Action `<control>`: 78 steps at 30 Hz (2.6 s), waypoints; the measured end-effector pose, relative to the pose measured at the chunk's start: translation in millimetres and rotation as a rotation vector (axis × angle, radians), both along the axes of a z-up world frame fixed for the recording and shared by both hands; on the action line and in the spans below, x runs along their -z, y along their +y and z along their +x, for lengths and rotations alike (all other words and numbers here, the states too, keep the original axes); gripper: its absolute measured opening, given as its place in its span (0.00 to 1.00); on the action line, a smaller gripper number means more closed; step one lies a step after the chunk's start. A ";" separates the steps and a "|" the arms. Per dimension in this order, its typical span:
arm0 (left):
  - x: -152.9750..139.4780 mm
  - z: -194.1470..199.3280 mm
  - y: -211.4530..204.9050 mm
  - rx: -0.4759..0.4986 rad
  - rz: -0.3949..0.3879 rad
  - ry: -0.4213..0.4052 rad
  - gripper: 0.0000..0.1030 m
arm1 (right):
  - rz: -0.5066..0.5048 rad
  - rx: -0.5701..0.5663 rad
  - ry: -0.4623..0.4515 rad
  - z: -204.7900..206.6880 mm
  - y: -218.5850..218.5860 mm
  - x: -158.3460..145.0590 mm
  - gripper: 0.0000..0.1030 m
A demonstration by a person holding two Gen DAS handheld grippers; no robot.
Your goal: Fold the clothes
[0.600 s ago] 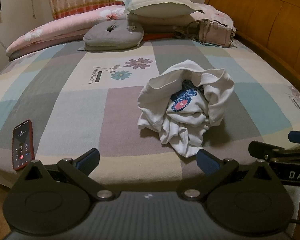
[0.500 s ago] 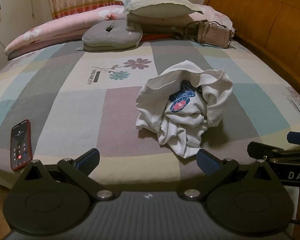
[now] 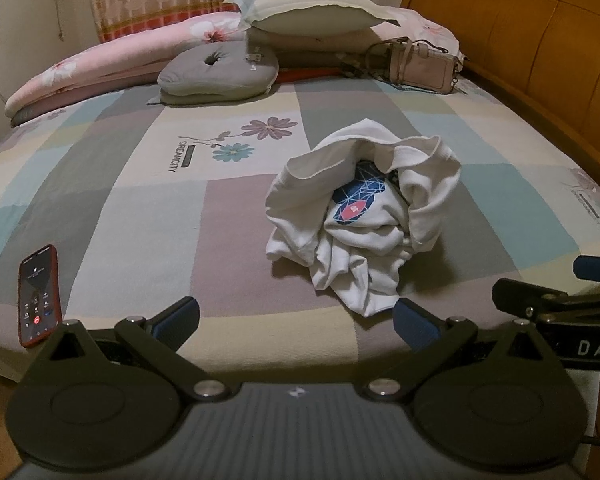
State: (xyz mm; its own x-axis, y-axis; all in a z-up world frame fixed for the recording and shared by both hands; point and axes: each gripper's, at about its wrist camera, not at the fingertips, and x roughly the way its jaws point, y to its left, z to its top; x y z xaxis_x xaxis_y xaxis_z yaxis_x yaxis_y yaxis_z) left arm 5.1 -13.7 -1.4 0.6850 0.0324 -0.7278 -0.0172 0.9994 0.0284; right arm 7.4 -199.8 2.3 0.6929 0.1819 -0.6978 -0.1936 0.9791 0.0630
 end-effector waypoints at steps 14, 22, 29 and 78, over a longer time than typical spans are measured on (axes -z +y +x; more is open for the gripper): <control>2.0 0.6 7.2 0.005 -0.025 -0.001 0.99 | 0.008 -0.064 -0.030 -3.3 5.9 -0.3 1.00; 8.1 3.1 10.9 0.008 -0.010 -0.029 0.99 | 0.008 -0.074 -0.042 3.0 5.1 7.9 1.00; 11.8 11.9 9.5 0.023 0.005 -0.045 0.99 | 0.016 -0.080 -0.029 14.8 3.2 16.5 1.00; 8.8 9.0 14.1 0.126 0.031 -0.144 0.99 | 0.063 -0.137 -0.086 4.7 -13.6 2.7 1.00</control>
